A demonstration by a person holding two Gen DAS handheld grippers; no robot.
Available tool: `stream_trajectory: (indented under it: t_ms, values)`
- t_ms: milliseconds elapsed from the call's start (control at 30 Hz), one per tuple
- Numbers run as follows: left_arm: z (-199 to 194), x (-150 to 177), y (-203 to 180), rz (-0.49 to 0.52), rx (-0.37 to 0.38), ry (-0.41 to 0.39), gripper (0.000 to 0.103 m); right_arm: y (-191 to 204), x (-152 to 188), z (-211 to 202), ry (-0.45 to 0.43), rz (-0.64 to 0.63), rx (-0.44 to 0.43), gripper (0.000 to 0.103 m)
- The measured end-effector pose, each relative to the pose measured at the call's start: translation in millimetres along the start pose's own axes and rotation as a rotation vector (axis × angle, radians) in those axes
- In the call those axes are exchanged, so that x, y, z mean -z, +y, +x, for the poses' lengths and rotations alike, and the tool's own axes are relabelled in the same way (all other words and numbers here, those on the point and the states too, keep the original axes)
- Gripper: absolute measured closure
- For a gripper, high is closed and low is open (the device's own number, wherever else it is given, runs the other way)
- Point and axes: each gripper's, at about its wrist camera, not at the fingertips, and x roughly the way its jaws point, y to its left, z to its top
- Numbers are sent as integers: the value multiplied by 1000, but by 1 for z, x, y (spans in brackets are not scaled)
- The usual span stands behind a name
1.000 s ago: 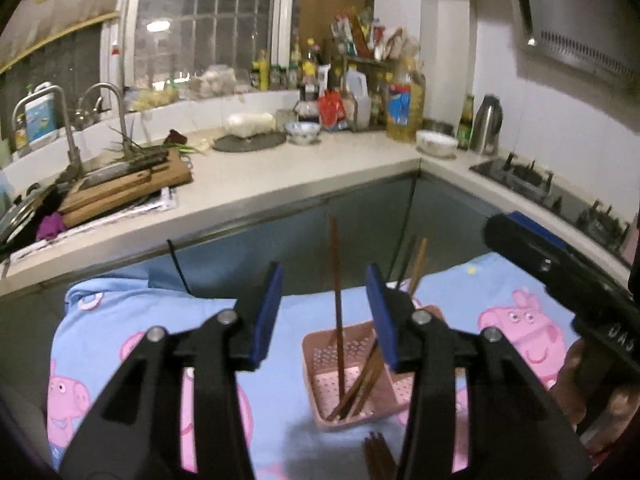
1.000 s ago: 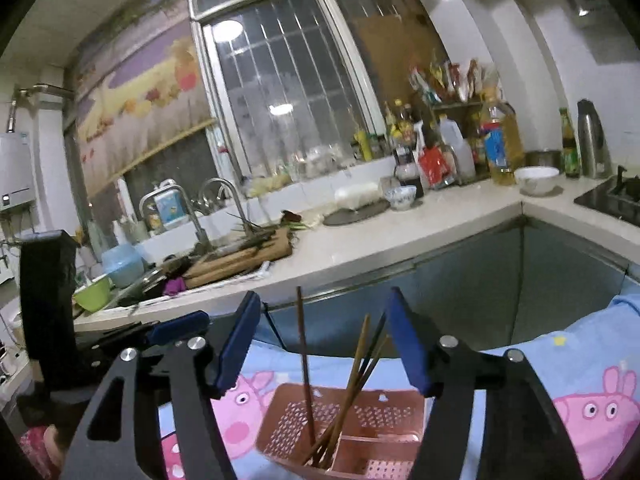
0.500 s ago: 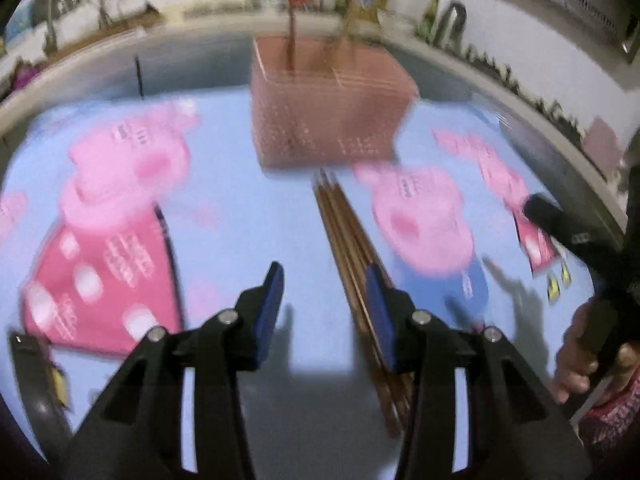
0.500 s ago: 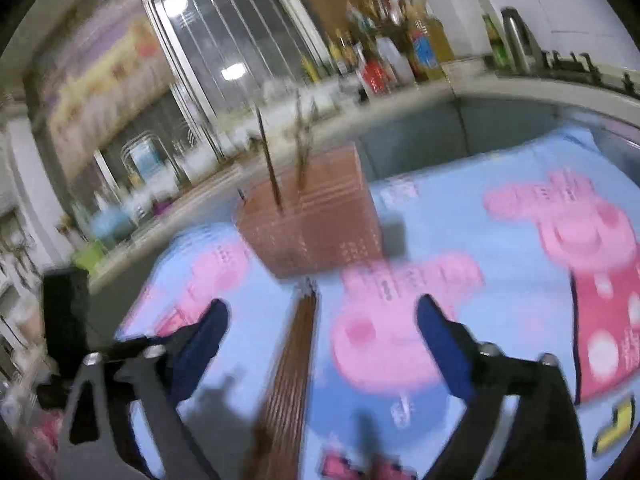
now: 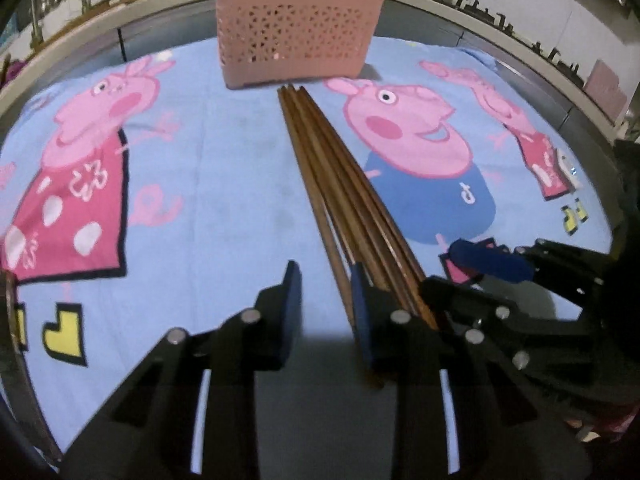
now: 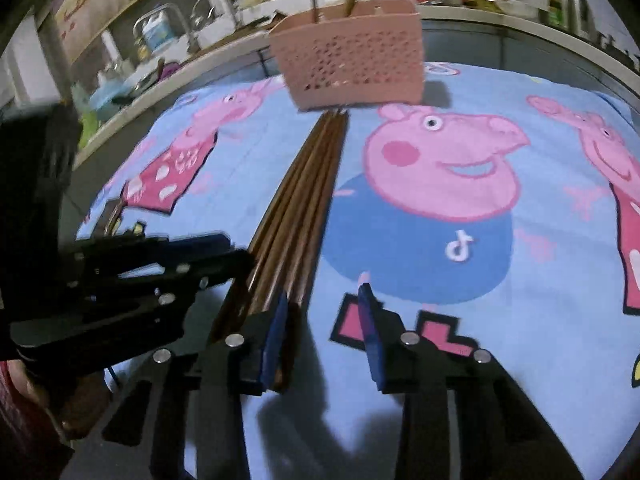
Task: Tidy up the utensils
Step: 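Grasp one chopstick with the right tool while the left tool grasps another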
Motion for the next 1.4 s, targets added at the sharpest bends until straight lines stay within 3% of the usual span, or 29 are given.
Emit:
stream_trajectory:
  t_ms: [67, 233, 400, 467, 600, 800, 1100, 1300, 1400]
  values:
    - [0, 0, -2, 10, -14, -1, 78, 7, 2, 1, -4, -63, 62, 103]
    - [0, -3, -3, 20, -29, 8, 78, 0, 4, 0, -16, -80, 156, 103]
    - [9, -10, -12, 55, -76, 5, 78, 0, 1, 6, -12, -96, 156, 103]
    - [9, -10, -9, 55, -85, 0, 92, -7, -2, 5, -16, -86, 169, 103]
    - [2, -4, 11, 17, -57, 19, 95, -26, -2, -1, -12, -47, 197, 103]
    - [-1, -7, 33, -46, -23, 38, 95, -30, -12, 1, 12, -76, 174, 103]
    - [37, -69, 35, 60, -88, 20, 95, -19, -83, 53, 51, -169, 123, 103]
    - [58, -106, 46, 38, -65, 16, 95, -20, -129, 85, 94, -187, 55, 103]
    - [63, -113, 46, 38, -64, 11, 96, -15, -136, 91, 94, -215, 51, 103]
